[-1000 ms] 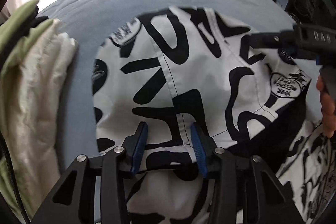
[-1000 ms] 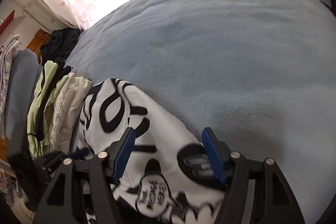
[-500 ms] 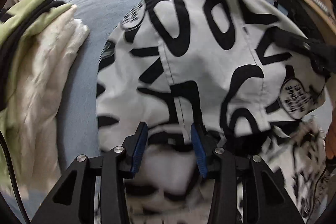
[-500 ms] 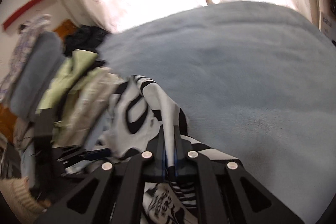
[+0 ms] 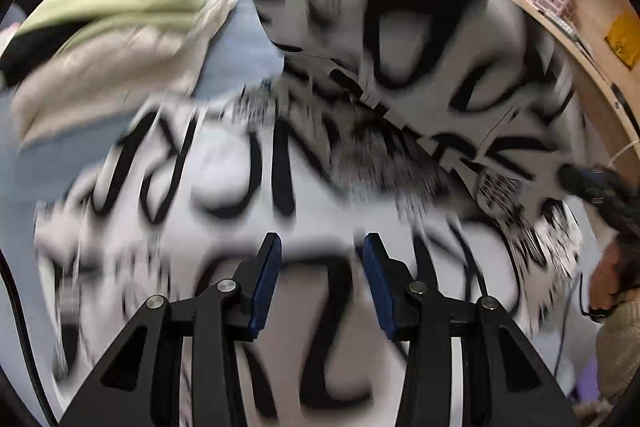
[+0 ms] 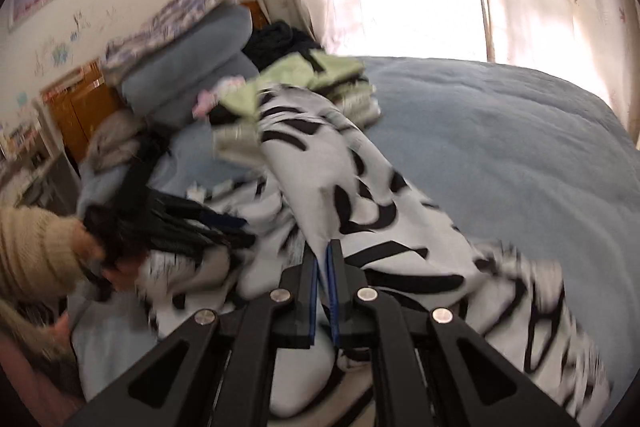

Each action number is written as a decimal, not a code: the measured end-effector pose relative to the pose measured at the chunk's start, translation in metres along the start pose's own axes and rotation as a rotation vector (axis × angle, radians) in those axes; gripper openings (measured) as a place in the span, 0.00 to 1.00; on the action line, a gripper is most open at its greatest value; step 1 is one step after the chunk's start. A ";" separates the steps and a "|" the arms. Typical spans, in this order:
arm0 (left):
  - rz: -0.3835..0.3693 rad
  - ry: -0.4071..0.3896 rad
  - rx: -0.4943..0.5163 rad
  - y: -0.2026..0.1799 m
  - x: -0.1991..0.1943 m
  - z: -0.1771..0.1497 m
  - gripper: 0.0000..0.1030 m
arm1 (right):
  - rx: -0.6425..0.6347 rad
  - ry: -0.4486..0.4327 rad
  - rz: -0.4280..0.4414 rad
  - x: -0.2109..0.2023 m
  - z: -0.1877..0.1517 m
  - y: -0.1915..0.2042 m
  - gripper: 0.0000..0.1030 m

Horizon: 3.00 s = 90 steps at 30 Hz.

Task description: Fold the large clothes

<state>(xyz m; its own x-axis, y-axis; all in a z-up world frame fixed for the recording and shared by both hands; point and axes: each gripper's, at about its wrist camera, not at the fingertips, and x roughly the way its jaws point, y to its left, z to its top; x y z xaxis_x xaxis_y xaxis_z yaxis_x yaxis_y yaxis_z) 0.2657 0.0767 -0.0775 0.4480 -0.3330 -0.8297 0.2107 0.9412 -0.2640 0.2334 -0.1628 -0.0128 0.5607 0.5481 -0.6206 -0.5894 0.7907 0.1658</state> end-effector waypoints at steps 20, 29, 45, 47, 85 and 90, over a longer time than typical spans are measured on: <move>-0.170 -0.055 -0.110 0.004 -0.049 -0.040 0.46 | 0.627 0.079 -0.050 -0.034 -0.116 0.011 0.54; -0.268 -0.042 -0.243 0.031 0.010 0.017 0.49 | 0.880 0.006 0.092 0.004 -0.100 -0.014 0.54; -0.067 -0.192 -0.178 -0.033 -0.024 -0.008 0.01 | 0.680 -0.110 -0.036 -0.018 -0.059 -0.002 0.05; -0.007 -0.156 -0.116 -0.049 -0.014 -0.030 0.01 | 0.682 -0.090 -0.075 -0.026 -0.069 -0.004 0.05; 0.132 -0.129 -0.172 -0.024 0.097 0.043 0.11 | 0.511 0.046 -0.489 0.088 -0.035 -0.076 0.29; 0.185 -0.134 -0.128 -0.034 0.084 0.040 0.11 | 0.610 0.028 -0.407 0.065 -0.045 -0.090 0.31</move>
<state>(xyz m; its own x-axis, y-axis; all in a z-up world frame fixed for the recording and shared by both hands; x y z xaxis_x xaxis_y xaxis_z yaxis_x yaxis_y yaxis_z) 0.3311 0.0147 -0.1180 0.5814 -0.1506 -0.7995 0.0063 0.9835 -0.1807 0.2971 -0.2107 -0.1025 0.6461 0.1780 -0.7422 0.0956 0.9459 0.3101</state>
